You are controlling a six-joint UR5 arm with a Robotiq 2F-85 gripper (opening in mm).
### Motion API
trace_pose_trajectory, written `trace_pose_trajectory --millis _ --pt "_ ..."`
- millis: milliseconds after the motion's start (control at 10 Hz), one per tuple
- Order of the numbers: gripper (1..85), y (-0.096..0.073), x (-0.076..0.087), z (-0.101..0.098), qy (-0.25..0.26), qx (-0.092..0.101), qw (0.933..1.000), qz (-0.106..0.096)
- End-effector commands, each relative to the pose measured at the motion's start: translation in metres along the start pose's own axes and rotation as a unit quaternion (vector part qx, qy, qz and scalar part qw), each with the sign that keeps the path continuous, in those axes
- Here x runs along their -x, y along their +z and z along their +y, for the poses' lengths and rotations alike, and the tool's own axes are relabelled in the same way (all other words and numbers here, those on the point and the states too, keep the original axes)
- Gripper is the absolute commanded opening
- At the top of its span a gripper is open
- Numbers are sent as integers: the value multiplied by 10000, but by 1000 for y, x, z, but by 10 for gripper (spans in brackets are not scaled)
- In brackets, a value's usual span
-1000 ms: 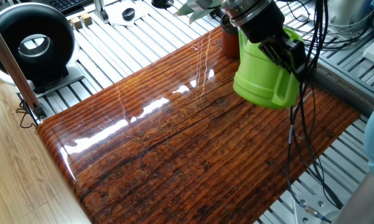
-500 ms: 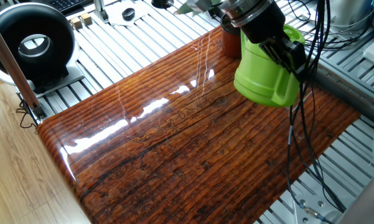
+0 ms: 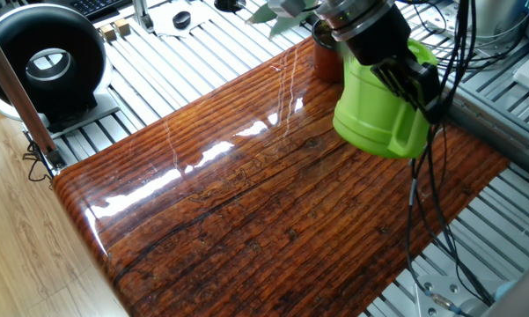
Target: Water the plant
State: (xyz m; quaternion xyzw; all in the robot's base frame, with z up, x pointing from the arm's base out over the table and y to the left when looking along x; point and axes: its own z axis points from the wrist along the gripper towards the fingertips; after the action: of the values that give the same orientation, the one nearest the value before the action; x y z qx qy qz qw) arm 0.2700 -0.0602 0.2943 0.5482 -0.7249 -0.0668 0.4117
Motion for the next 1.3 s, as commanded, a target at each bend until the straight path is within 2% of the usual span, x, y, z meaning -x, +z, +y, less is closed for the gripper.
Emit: trace_pose_trajectory --millis 0,200,400,500,800,1100,1200 --pt "13 3 3 3 -235 -78 9996 -113" --pt "13 2 2 -7 -254 -265 9993 -78" --pt "13 -6 -24 -54 39 -1154 9925 392" --pt "13 -6 -28 -56 85 -1226 9914 460" --pt "13 -3 -23 -52 47 -1123 9931 345" --pt "13 -2 -14 -40 266 -897 9953 238" --pt "13 -2 -11 -35 384 -768 9961 204"
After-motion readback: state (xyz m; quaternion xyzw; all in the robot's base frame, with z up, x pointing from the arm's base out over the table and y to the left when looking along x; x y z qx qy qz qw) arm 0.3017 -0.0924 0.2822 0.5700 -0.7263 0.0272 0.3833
